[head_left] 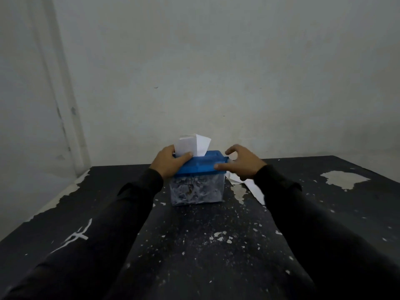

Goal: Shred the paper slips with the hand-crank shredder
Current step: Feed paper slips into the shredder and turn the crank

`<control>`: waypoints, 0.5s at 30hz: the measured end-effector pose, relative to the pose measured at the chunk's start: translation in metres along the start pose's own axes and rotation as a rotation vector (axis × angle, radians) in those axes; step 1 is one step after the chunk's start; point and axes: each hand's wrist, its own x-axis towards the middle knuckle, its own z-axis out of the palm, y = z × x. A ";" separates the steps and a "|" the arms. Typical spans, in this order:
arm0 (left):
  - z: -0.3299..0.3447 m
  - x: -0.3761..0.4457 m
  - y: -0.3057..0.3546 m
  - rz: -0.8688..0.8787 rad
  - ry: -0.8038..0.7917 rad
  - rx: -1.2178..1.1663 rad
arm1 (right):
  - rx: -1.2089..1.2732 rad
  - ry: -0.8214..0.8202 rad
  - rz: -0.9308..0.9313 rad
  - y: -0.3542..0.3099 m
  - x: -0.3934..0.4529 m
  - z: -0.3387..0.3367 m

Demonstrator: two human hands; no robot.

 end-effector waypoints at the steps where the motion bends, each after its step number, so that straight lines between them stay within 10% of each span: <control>1: -0.001 0.003 -0.002 -0.001 -0.006 0.007 | 0.175 -0.056 0.027 0.002 -0.002 -0.011; 7: -0.001 0.007 -0.004 0.000 -0.060 0.001 | 0.519 -0.043 -0.133 0.013 0.009 -0.027; 15: -0.003 0.000 -0.008 0.051 -0.108 -0.072 | 0.367 0.153 0.157 0.026 0.064 0.019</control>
